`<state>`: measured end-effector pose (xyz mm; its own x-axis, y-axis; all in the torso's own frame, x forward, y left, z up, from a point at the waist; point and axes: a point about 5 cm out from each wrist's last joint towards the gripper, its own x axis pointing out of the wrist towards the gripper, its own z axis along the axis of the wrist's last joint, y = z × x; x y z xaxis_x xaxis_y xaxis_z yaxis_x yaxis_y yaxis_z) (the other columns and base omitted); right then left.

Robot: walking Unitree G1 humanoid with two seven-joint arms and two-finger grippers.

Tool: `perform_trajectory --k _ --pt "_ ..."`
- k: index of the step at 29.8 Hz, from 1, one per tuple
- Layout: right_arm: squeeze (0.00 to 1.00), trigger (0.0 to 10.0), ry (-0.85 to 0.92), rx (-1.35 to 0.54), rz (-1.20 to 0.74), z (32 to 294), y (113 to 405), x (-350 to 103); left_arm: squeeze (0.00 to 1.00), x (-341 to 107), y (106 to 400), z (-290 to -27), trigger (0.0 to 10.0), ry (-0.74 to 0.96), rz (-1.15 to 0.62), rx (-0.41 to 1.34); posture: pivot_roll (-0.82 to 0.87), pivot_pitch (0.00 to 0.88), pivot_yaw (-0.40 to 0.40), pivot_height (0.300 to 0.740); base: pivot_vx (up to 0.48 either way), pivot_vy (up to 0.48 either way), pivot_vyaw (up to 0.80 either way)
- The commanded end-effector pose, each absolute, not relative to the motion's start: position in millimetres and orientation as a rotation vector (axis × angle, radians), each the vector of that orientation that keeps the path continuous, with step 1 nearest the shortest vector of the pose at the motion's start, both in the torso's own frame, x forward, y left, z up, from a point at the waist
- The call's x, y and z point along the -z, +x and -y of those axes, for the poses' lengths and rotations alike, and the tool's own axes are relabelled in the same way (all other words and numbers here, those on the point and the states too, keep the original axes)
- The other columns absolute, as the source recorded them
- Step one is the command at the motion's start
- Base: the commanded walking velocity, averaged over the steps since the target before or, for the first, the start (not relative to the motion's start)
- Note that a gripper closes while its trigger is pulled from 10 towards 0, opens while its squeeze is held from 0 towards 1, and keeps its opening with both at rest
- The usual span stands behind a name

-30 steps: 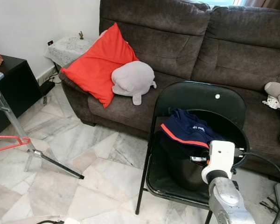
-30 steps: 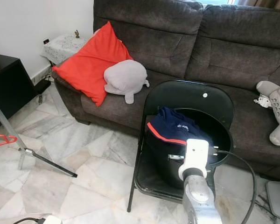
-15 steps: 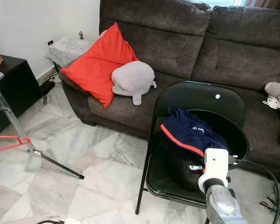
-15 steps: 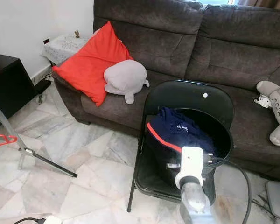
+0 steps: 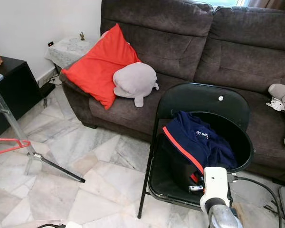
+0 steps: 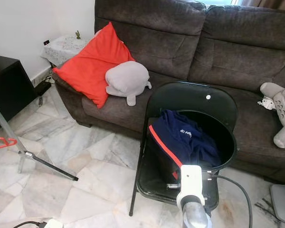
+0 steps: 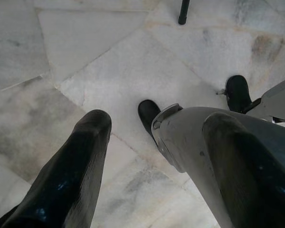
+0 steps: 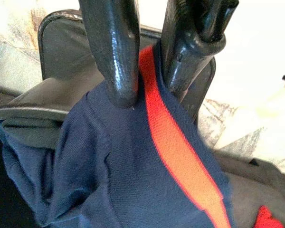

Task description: Hang hanger

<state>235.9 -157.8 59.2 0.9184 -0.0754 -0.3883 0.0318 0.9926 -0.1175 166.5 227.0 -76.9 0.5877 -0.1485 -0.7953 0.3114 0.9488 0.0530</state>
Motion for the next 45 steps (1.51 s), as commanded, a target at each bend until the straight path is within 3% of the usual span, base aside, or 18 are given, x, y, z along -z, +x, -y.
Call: perform_trajectory --k 1,4,5,6,7,25,44,45 --pt "0.47 10.0 -0.125 0.048 -0.404 157.3 232.3 -61.0 0.00 79.4 160.6 -228.9 10.0 0.198 -0.934 0.279 -0.01 0.096 -0.034 0.740 0.000 0.000 0.00" --pt "0.39 10.0 -0.134 0.050 -0.404 158.0 229.4 -60.5 0.00 79.4 160.7 -228.8 10.0 0.198 -0.934 0.280 -0.01 0.093 -0.035 0.740 0.000 0.000 0.00" --pt "0.09 10.0 -0.133 0.055 -0.395 158.5 227.2 -61.1 0.00 79.4 160.6 -228.6 10.0 0.198 -0.934 0.281 -0.01 0.093 -0.036 0.740 0.000 0.000 0.00" --pt "0.09 10.0 -0.133 0.056 -0.393 158.6 226.7 -61.3 0.00 79.4 160.6 -228.6 10.0 0.198 -0.934 0.281 -0.01 0.093 -0.036 0.740 0.000 0.000 0.00" --pt "0.00 10.0 -0.142 0.070 -0.380 159.5 225.7 -62.6 0.00 79.4 160.6 -228.5 10.0 0.198 -0.934 0.281 -0.01 0.091 -0.036 0.740 0.000 0.000 0.00" --pt "0.00 10.0 -0.100 0.323 -0.109 187.3 231.6 -90.1 0.00 79.8 159.6 -228.1 10.0 0.199 -0.934 0.287 -0.01 0.086 -0.036 0.740 0.000 0.000 0.00" --pt "0.00 10.0 -0.026 0.346 -0.223 186.9 242.0 -70.3 0.00 79.3 160.5 -228.9 10.0 0.198 -0.934 0.282 -0.01 0.095 -0.035 0.740 0.000 0.000 0.00" --pt "1.00 10.0 -0.017 0.348 -0.212 187.7 243.2 -71.5 0.00 79.3 160.5 -228.9 10.0 0.198 -0.934 0.282 -0.01 0.096 -0.035 0.740 0.000 0.000 0.00"
